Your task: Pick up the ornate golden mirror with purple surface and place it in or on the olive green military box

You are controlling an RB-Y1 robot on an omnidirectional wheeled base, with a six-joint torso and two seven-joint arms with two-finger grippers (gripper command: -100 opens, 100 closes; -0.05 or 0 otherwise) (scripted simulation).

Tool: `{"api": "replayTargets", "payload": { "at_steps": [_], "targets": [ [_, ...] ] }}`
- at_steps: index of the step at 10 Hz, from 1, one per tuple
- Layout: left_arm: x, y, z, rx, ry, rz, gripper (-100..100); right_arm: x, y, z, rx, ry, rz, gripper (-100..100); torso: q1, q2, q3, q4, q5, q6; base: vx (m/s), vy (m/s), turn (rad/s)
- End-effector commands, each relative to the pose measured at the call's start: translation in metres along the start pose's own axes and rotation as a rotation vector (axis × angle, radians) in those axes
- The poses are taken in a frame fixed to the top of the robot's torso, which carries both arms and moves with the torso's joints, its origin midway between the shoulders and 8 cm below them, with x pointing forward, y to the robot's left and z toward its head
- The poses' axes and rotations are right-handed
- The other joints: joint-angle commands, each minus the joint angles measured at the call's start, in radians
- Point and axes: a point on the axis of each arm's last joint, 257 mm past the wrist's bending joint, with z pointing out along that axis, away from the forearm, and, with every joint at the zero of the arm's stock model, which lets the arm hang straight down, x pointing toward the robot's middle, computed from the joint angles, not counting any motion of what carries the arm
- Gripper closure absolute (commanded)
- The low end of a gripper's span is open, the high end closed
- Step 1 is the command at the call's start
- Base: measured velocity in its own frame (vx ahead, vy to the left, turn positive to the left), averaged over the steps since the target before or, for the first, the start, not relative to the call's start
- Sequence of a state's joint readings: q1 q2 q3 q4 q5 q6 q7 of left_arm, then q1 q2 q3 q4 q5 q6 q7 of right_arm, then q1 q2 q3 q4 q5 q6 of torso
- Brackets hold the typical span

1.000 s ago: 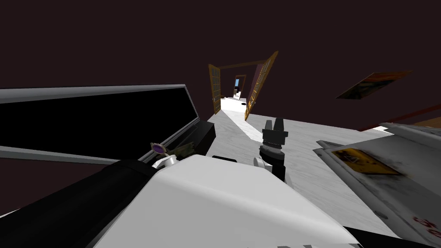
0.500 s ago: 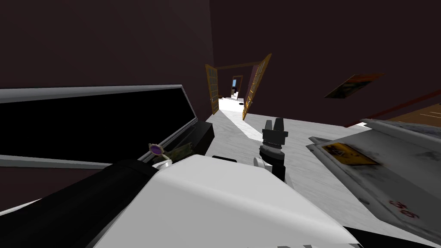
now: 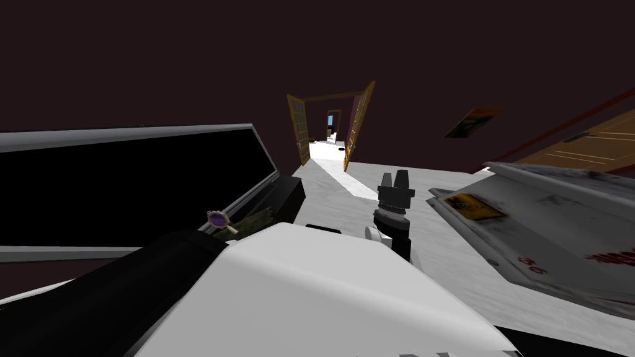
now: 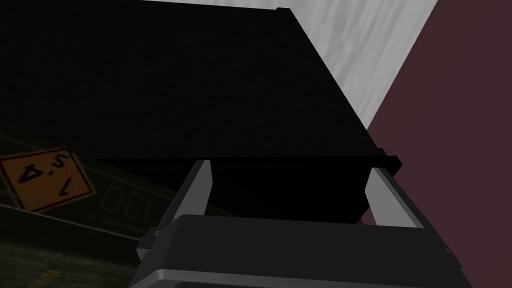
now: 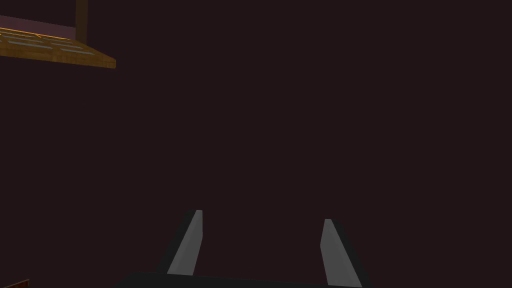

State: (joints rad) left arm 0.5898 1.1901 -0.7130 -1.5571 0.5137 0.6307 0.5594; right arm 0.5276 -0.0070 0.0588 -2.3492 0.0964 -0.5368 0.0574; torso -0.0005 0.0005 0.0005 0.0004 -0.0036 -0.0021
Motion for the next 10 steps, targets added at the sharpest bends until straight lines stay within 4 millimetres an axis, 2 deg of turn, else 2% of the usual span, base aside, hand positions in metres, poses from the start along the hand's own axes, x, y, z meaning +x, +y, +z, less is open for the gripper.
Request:
{"api": "replayTargets", "payload": {
  "at_steps": [1,3,4,5,7,8,10],
  "targets": [
    [0.0,-0.001,0.003,0.026,0.01,-0.018,-100,0.0,0.0,0.0,0.0,0.0,0.0,0,0.0,0.0,0.0,0.0,0.0,0.0,0.006,0.009,-0.005],
    [0.005,-0.009,0.002,0.057,0.03,-0.018,-100,0.0,0.0,0.0,0.0,0.0,0.0,0,-0.001,0.0,0.0,0.0,0.0,0.0,0.0,0.0,0.0],
    [-0.023,0.033,0.004,-0.013,0.004,-0.08,-100,0.0,0.0,0.0,0.0,0.0,0.0,0,-0.001,0.0,0.0,0.0,0.0,0.0,-0.094,-0.108,-0.392],
    [-0.039,0.044,0.005,-0.022,-0.015,-0.097,-100,0.0,0.0,0.0,0.0,0.0,0.0,0,-0.007,0.005,0.002,0.001,-0.001,0.001,-0.105,-0.141,-0.49],
    [-0.052,0.077,0.013,-0.048,-0.025,-0.119,-100,0.0,0.0,0.0,0.0,0.0,0.0,0,-0.008,0.004,0.002,0.001,-0.002,0.0,-0.021,-0.07,-0.114],
    [-0.057,0.081,0.014,-0.042,-0.027,-0.148,-100,0.0,0.0,0.0,0.0,0.0,0.0,0,-0.004,0.002,0.001,0.0,-0.001,-0.001,0.004,0.0,0.041],
    [-0.053,0.075,0.014,-0.017,-0.008,-0.169,-100,0.0,0.0,0.0,0.0,0.0,0.0,0,0.0,0.001,0.0,0.0,0.0,0.0,0.005,0.015,-0.006]
  ]
}}
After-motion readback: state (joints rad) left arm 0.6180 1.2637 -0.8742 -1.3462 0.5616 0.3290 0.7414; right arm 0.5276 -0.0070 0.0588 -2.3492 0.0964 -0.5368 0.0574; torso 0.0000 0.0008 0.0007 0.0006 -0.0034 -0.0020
